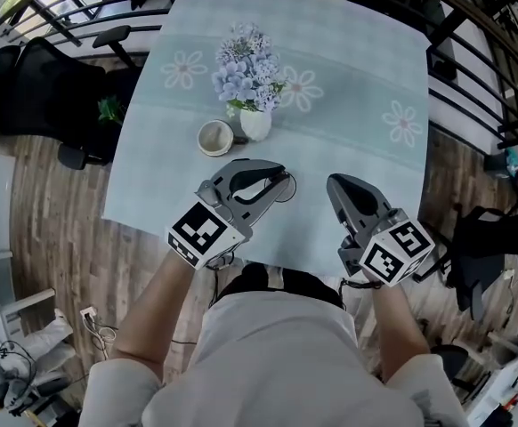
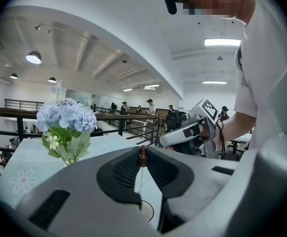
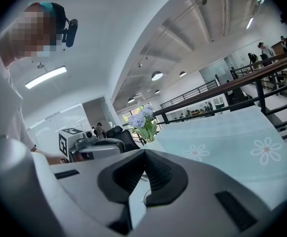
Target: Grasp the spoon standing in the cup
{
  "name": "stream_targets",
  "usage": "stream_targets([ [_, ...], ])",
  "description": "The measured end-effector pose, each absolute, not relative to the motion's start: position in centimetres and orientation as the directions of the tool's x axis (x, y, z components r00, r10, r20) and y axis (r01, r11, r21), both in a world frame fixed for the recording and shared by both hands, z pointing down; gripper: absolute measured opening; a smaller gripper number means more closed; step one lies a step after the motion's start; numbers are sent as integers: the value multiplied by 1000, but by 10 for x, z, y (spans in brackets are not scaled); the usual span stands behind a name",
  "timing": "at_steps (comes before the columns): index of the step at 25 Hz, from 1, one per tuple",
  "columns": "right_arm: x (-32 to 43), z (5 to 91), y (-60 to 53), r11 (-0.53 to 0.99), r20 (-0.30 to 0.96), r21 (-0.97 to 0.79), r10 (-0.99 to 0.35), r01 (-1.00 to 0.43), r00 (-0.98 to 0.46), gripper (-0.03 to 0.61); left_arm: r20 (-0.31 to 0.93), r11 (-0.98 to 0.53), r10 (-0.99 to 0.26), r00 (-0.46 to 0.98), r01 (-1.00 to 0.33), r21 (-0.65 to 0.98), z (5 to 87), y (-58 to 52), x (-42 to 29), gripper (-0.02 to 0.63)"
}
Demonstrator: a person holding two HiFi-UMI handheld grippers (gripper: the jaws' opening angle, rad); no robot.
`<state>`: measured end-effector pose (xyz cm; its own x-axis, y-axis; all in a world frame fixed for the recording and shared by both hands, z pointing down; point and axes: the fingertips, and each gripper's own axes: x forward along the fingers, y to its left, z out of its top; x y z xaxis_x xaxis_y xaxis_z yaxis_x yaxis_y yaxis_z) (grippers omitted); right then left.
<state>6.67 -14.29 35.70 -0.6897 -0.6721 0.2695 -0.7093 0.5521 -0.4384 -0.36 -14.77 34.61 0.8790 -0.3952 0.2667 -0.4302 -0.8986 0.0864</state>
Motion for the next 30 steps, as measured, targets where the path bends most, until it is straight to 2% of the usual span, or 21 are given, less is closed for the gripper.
stream_targets([
  [21, 48, 312, -135, 599, 206, -375, -690, -707, -694, 21, 189, -854, -500, 845, -517, 50, 303, -136, -26, 55],
  [30, 42, 312, -136, 615, 208, -367, -677, -698, -706, 21, 186, -836, -522, 833, -542, 86, 308, -138, -32, 55],
])
